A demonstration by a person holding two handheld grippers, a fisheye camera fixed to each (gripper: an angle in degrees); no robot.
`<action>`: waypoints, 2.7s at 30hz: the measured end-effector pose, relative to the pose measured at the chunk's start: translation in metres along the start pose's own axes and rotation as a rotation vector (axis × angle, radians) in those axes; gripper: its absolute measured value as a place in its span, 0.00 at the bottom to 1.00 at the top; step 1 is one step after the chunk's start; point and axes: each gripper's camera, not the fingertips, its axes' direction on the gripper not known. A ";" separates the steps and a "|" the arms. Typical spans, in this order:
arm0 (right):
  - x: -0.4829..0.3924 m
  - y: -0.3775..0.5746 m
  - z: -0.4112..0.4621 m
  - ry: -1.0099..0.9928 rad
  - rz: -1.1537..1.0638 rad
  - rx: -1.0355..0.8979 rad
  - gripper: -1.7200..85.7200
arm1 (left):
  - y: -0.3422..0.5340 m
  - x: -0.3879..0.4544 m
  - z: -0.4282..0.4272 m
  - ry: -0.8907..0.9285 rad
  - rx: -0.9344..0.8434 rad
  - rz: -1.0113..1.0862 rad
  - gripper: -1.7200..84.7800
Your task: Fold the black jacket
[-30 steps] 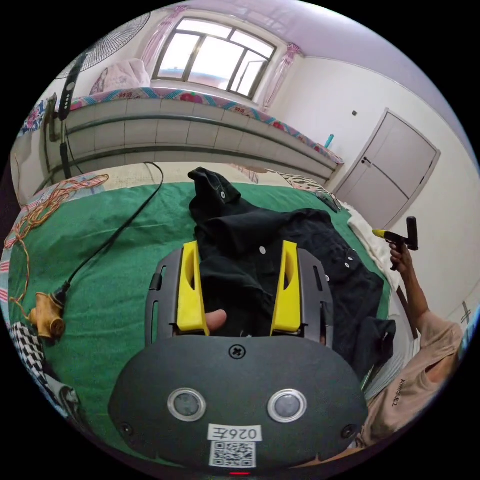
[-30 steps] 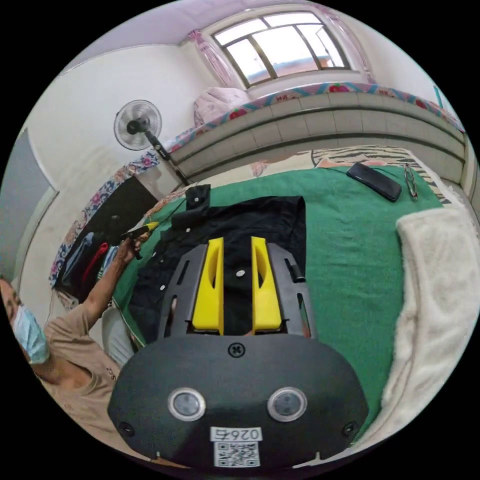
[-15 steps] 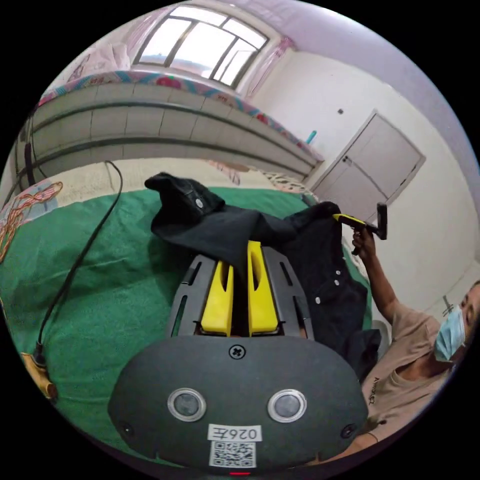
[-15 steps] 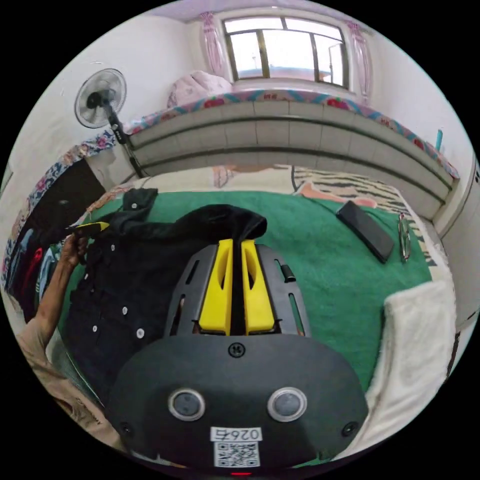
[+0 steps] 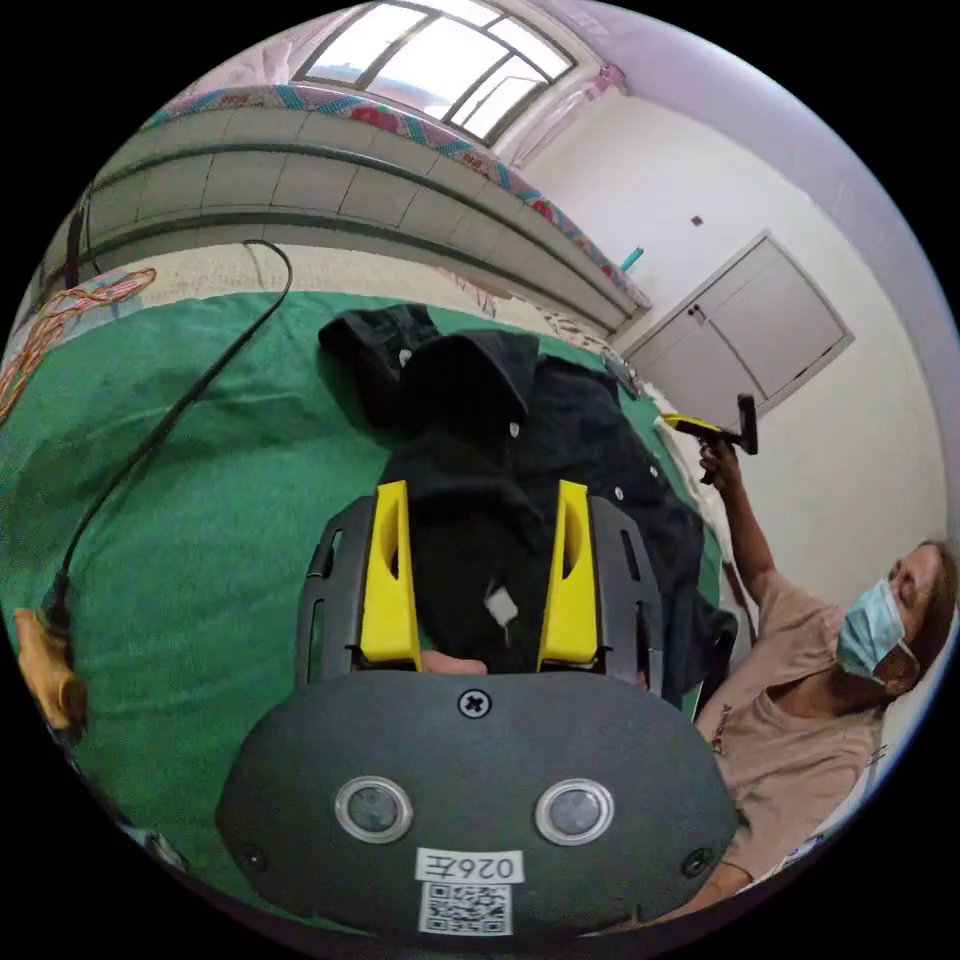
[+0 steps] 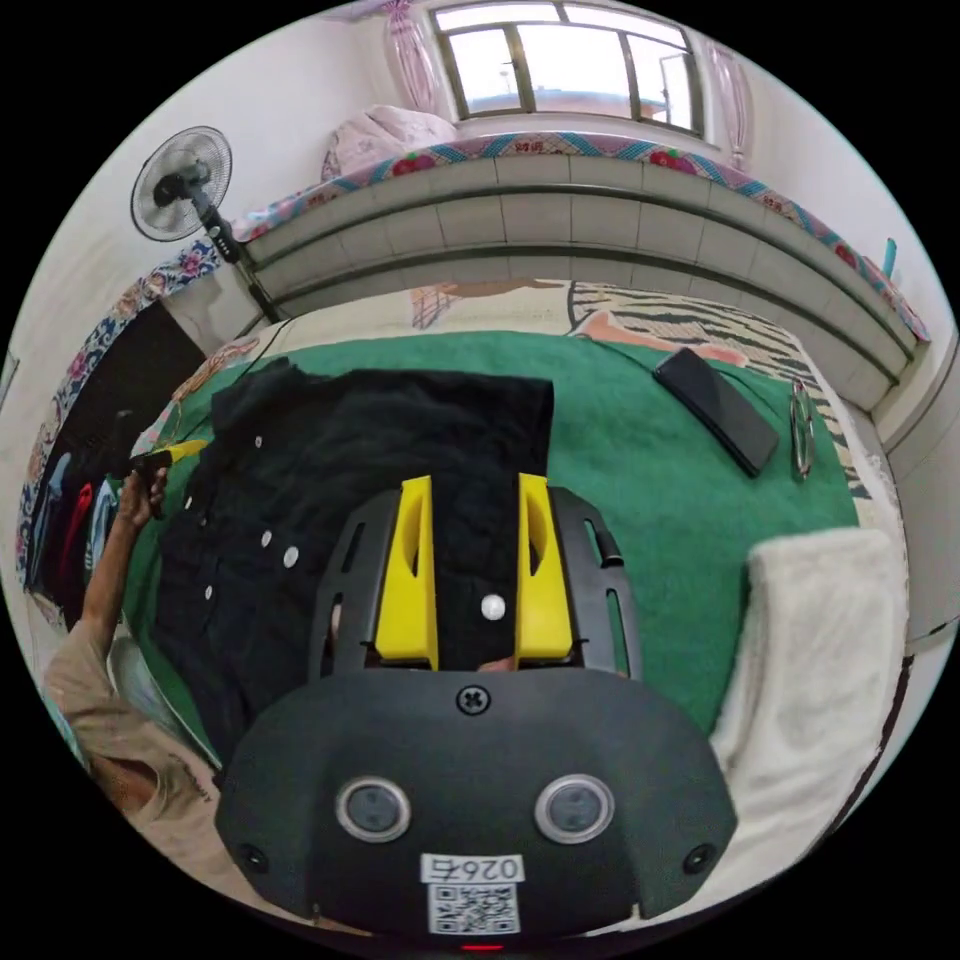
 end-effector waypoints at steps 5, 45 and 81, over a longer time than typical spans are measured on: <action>0.023 0.108 -0.028 -0.100 0.130 -0.088 0.14 | 0.134 0.083 -0.018 -0.037 -0.146 -0.082 0.29; 0.004 0.055 -0.040 -0.134 0.061 0.058 0.11 | 0.097 0.130 0.010 -0.040 0.122 0.045 0.24; -0.141 0.136 -0.042 -0.013 -0.252 0.006 0.00 | 0.191 0.240 0.105 -0.410 -0.204 0.289 0.09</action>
